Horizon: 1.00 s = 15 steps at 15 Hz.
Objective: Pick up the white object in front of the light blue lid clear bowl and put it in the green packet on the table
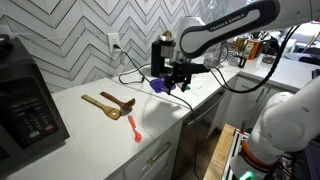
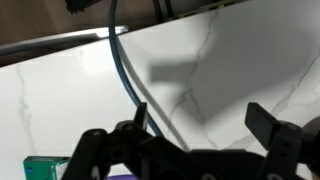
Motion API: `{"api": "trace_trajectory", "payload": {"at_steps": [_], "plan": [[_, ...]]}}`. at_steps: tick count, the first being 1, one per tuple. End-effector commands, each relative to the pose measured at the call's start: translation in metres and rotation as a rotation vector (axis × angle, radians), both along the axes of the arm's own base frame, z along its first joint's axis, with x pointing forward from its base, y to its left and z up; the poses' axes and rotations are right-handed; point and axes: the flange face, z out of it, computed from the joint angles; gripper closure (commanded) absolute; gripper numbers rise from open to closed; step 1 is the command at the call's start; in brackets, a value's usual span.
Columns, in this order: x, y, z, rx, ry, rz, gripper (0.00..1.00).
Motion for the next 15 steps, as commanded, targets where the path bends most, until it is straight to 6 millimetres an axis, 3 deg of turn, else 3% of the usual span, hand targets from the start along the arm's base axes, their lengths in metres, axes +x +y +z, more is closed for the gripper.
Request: {"api": "trace_trajectory", "payload": {"at_steps": [1,10,15], "plan": [[0.005,-0.041,-0.005,-0.031,-0.014,-0.197,0.00],[-0.027,-0.134,-0.015,-0.151,0.019,-0.673,0.00],[-0.043,-0.162,-0.028,-0.171,0.022,-0.815,0.00]]}}
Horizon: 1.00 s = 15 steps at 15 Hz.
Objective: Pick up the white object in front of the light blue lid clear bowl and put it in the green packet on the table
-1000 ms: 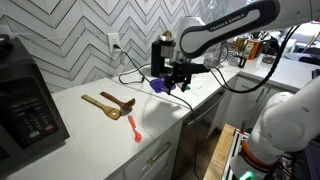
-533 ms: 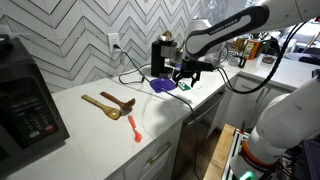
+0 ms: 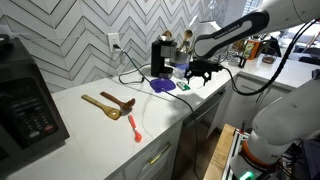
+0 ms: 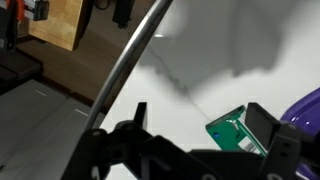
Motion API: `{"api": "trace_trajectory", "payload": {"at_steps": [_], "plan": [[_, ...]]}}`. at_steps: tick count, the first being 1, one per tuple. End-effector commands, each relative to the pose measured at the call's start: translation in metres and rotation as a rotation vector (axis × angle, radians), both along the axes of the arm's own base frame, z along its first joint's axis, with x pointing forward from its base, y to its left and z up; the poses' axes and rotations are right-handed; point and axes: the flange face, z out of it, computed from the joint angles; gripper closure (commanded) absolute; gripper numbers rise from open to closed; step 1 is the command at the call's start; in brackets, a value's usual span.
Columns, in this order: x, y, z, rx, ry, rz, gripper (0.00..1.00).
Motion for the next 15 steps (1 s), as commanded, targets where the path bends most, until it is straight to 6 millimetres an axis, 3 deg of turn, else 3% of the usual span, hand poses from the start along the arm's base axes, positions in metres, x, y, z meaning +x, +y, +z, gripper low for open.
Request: {"api": "trace_trajectory", "payload": {"at_steps": [1,5,15], "plan": [[-0.003,-0.004,-0.002,-0.001,0.002,-0.023,0.00],[-0.005,-0.008,-0.004,-0.001,-0.002,-0.052,0.00],[0.004,-0.091,-0.038,0.039,0.063,-0.339,0.00]]}}
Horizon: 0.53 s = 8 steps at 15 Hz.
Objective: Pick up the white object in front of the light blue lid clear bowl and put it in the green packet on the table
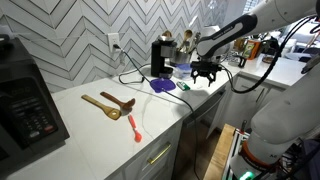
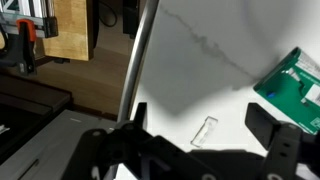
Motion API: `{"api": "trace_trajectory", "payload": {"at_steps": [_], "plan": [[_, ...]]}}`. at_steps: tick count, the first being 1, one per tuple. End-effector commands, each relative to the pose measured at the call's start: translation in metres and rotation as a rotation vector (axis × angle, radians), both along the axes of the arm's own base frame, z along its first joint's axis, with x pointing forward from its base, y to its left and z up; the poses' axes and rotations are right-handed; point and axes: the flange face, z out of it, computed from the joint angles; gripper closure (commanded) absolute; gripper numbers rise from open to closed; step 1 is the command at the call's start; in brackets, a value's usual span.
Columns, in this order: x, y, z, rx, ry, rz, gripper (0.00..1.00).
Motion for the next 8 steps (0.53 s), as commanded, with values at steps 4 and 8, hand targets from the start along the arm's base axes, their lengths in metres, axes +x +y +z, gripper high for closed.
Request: {"api": "trace_trajectory", "payload": {"at_steps": [4,8], "plan": [[0.021,-0.038,-0.028,0.024,0.051,-0.082,0.00],[0.027,-0.052,-0.034,0.013,0.070,-0.120,0.14]]}}
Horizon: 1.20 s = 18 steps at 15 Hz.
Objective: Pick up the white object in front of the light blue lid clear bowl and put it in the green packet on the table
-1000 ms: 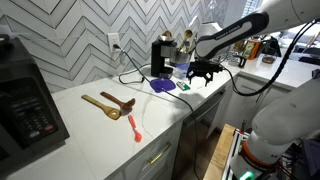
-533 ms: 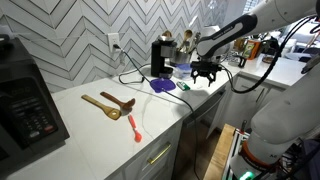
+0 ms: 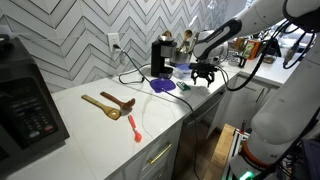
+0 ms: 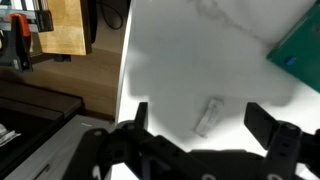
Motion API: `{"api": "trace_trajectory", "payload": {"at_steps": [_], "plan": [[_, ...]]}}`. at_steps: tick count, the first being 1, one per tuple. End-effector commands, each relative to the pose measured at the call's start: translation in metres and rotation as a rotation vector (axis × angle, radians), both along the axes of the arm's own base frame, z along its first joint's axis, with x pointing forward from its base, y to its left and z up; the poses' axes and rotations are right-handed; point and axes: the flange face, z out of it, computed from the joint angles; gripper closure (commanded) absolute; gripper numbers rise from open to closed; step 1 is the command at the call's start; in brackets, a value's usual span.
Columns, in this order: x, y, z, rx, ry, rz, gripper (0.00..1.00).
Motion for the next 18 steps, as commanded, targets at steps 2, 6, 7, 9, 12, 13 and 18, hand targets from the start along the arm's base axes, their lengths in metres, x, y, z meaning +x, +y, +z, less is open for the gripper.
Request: {"api": "trace_trajectory", "payload": {"at_steps": [2,6,7,9,12,13,18], "plan": [[0.008,-0.016,-0.008,0.002,0.016,-0.051,0.25],[0.008,-0.021,-0.015,0.009,0.014,-0.064,0.13],[0.008,-0.020,-0.017,0.015,0.013,-0.067,0.15],[0.008,-0.020,-0.019,0.025,0.012,-0.075,0.31],[0.008,-0.021,-0.021,0.031,-0.001,-0.086,0.55],[0.009,-0.021,-0.020,0.033,-0.008,-0.089,0.63],[0.009,-0.027,-0.018,0.035,-0.049,-0.112,0.81]]}}
